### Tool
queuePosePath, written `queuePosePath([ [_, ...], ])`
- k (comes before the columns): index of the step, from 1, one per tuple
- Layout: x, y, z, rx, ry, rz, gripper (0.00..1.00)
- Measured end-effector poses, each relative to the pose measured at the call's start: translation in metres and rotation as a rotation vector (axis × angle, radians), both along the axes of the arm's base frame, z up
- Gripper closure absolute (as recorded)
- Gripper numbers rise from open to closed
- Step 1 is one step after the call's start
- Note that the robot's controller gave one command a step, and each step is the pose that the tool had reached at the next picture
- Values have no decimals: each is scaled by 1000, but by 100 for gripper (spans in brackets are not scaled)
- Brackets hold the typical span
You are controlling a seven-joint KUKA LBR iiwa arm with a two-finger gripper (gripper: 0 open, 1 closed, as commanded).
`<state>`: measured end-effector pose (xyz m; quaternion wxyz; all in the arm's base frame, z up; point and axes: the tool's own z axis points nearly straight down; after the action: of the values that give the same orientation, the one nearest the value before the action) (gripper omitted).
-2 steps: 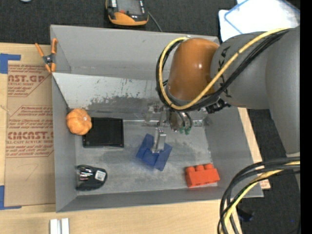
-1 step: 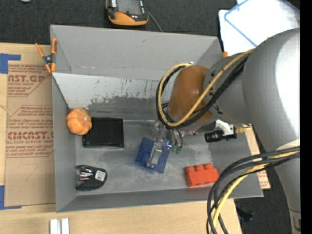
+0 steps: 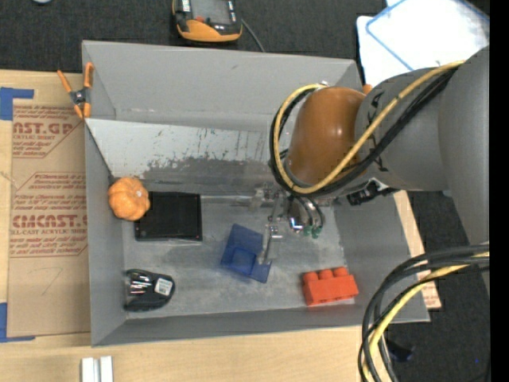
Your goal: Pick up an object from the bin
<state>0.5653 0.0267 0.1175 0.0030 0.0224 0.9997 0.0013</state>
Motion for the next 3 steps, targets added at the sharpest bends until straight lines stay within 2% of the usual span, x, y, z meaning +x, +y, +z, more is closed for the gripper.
queuePosePath([
  [1, -39, 21, -18, 1, 11, -162, 0],
  [2, -24, 22, -48, 0, 0, -57, 0],
  [3, -50, 19, -47, 1, 4, -234, 100],
])
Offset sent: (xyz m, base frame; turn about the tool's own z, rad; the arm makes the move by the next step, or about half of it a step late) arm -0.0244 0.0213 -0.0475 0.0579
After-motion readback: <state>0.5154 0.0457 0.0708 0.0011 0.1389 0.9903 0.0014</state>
